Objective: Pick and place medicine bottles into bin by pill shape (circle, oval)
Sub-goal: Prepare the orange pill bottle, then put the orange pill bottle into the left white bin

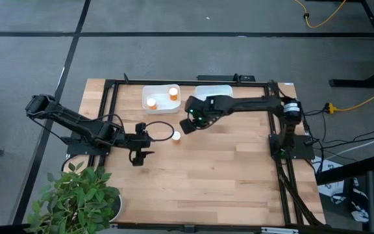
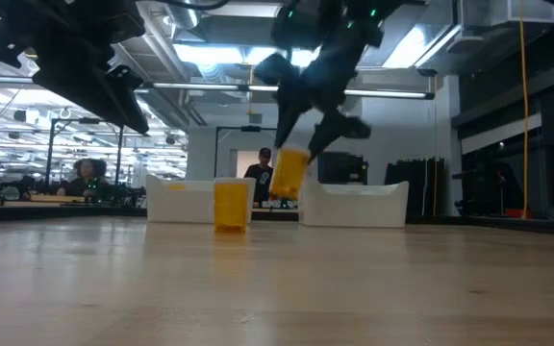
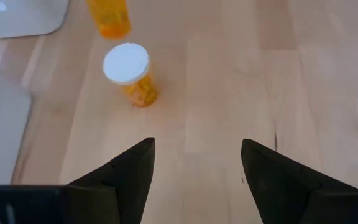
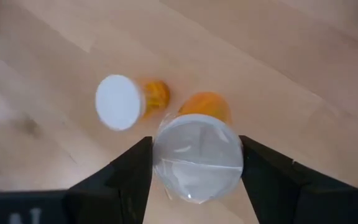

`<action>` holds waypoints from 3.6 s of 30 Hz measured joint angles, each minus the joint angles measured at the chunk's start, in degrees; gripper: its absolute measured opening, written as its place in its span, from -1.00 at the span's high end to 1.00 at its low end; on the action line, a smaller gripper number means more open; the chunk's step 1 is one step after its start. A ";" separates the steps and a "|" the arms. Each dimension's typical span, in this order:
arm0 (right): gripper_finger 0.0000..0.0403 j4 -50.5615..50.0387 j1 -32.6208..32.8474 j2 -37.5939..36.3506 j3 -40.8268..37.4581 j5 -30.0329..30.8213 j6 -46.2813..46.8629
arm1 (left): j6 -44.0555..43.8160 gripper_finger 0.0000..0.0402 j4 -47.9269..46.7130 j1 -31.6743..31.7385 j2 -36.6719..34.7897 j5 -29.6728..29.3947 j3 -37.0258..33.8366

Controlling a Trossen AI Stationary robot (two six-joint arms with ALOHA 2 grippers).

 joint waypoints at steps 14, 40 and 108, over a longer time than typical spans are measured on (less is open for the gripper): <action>-0.08 -9.78 -1.67 13.01 16.56 1.73 -11.44 | -0.12 -0.15 0.15 0.02 0.00 -1.17 0.00; -0.23 -12.65 -1.82 18.08 21.51 1.07 -14.59 | -0.09 -0.15 -0.01 0.00 0.00 -1.17 0.00; -0.42 37.44 1.96 -84.04 -64.04 4.09 -36.28 | -8.98 -0.15 20.41 5.38 -0.01 -0.08 -0.02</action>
